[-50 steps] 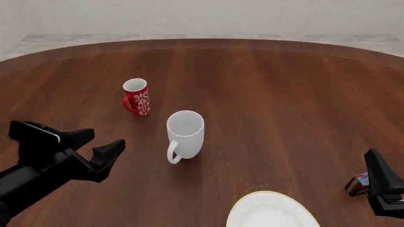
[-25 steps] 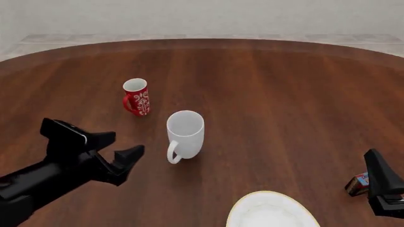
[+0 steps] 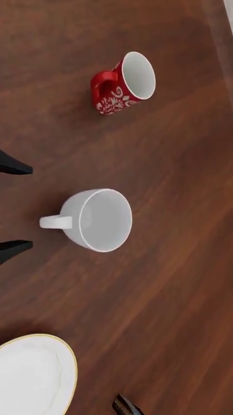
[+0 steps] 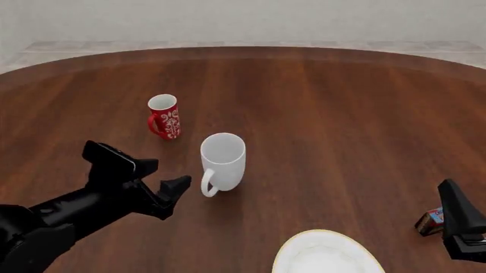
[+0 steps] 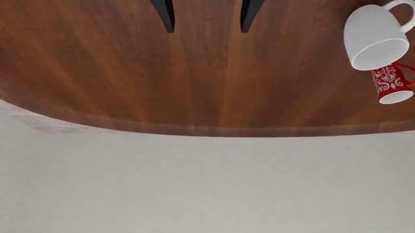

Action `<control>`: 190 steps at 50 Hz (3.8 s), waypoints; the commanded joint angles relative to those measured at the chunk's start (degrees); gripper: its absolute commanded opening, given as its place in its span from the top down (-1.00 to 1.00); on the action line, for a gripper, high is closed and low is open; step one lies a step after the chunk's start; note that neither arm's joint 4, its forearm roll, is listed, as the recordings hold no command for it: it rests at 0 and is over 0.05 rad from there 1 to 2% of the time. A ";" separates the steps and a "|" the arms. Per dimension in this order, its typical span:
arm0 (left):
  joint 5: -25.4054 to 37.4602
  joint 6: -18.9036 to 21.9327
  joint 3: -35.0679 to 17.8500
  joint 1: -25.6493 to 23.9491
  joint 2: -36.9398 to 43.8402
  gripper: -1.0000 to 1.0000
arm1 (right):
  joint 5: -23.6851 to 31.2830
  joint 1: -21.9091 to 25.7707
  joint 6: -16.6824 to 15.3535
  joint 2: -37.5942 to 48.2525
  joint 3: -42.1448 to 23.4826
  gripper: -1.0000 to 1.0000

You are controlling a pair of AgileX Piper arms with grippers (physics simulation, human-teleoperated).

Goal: Put the white mug on the plate.

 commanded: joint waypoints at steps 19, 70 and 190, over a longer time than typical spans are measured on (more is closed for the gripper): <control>-7.43 -1.87 -2.32 -0.56 10.93 -1.00 | -0.30 0.18 0.01 0.35 0.07 -1.00; -13.76 -5.25 -5.16 -2.47 22.82 -1.00 | -0.29 0.16 0.02 0.35 0.07 -1.00; -8.68 -3.86 -5.82 -6.05 18.38 1.00 | -0.30 0.18 0.01 0.36 0.07 -1.00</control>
